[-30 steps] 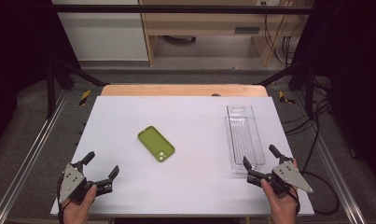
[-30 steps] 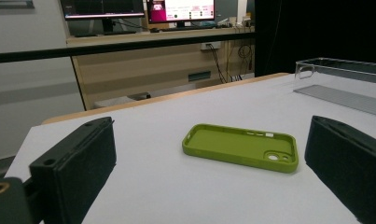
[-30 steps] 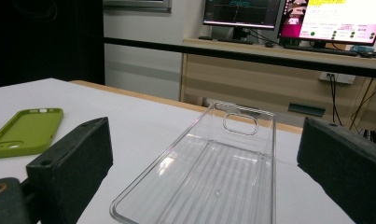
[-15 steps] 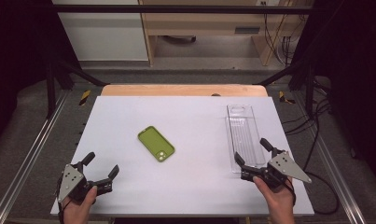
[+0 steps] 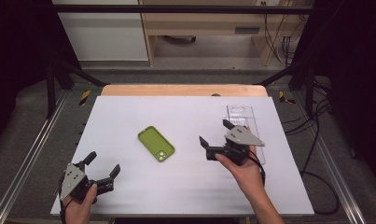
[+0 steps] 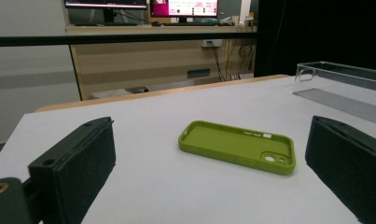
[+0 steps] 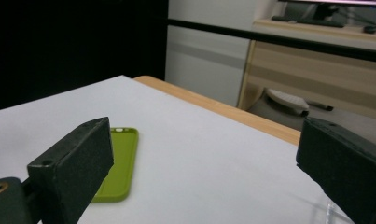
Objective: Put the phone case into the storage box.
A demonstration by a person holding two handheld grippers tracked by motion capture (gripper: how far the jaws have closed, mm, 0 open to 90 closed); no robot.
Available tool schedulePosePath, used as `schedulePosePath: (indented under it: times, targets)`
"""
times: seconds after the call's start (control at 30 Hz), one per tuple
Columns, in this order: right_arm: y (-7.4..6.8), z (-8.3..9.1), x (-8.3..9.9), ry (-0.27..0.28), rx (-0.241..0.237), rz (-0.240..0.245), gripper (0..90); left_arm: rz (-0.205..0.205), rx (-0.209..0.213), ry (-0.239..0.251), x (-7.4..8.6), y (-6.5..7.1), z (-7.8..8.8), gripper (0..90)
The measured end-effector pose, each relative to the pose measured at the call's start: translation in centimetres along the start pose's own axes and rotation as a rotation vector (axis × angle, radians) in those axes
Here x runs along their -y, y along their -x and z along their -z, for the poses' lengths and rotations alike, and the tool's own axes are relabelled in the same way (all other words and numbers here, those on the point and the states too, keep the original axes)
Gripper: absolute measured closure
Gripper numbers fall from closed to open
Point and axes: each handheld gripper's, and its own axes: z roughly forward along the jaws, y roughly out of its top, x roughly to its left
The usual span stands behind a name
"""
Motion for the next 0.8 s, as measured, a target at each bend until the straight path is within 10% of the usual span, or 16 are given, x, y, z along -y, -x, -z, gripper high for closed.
schedulePosePath:
  times: [0.27,0.8]
  targets:
    - [-1.5,-6.9,-0.7,-0.168,-0.070,-0.024,6.4,-0.025,-0.021,-0.004,-0.1,-0.1,0.4,1.3]
    - [-3.2,-12.2,-1.1,-0.288,-0.129,-0.052,10.1,0.005,-0.002,0.002,0.0,-0.2,0.2,1.3]
